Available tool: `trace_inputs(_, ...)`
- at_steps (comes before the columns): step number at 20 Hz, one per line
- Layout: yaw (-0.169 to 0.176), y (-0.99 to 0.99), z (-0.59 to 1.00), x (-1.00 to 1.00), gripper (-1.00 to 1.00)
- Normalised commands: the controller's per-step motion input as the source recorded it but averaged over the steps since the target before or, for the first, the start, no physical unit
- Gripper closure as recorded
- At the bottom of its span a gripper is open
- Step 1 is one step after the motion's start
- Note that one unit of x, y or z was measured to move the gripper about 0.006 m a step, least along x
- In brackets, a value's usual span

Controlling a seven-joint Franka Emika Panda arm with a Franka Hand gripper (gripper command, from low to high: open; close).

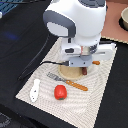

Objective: Interact with the objects in diverse but meaningful ways.

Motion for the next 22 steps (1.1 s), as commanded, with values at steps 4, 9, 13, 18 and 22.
trace_inputs(4,-0.001,0.06,0.3,0.43,1.0)
trace_inputs(9,-0.007,0.14,0.91,0.57,1.0)
trace_inputs(13,-0.013,0.17,1.0,0.5,1.0)
trace_inputs(18,0.037,0.06,0.69,-0.26,1.0)
trace_inputs(22,0.095,-0.06,-0.05,-0.74,1.0)
